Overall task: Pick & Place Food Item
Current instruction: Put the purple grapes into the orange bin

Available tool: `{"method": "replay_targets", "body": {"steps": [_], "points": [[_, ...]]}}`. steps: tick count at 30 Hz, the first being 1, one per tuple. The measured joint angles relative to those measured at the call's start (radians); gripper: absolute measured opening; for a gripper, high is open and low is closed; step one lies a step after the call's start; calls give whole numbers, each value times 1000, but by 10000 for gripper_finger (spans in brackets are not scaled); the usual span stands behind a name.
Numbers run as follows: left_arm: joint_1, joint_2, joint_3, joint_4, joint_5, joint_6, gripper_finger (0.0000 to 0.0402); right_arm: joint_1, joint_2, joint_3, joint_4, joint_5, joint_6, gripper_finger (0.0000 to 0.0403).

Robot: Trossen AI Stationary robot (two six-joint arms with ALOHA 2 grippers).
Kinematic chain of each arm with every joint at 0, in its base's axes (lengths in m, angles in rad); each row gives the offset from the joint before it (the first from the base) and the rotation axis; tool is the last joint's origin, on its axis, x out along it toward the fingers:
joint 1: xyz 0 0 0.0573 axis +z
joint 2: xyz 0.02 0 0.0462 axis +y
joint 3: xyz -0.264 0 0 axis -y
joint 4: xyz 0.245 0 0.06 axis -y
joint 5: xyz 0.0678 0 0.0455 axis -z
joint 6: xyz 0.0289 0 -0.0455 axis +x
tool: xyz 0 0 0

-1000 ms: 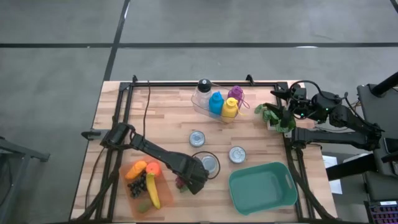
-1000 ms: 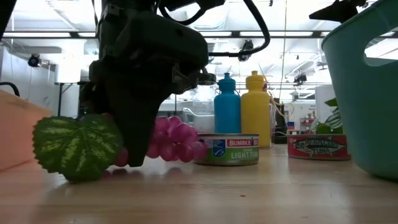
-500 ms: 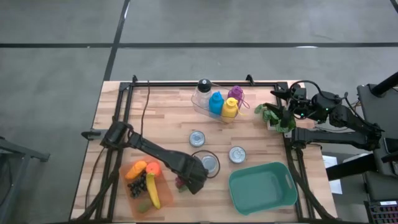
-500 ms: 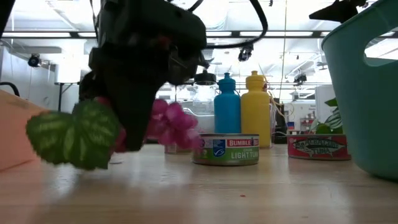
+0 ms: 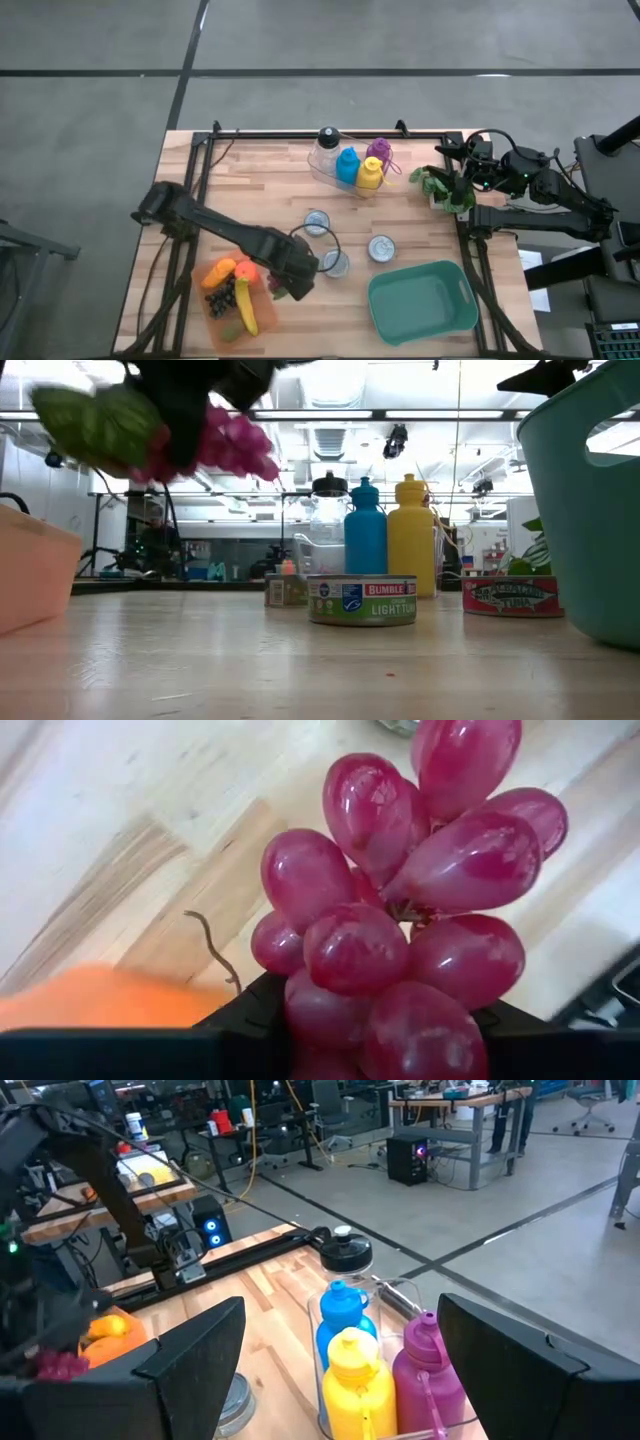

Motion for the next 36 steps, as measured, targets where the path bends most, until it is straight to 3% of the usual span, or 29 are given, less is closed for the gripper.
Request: {"method": "replay_targets", "body": {"steps": [10,21,36], "points": [[-94,-134,-1,-97,-58,-153,143,0,0,0,0,0,0,329],[-257,-146,-4,-152,-117,-321,143,0,0,0,0,0,0,329],[-401,-145,-81,-36,-169,-445,143,0,0,0,0,0,0,329]]}}
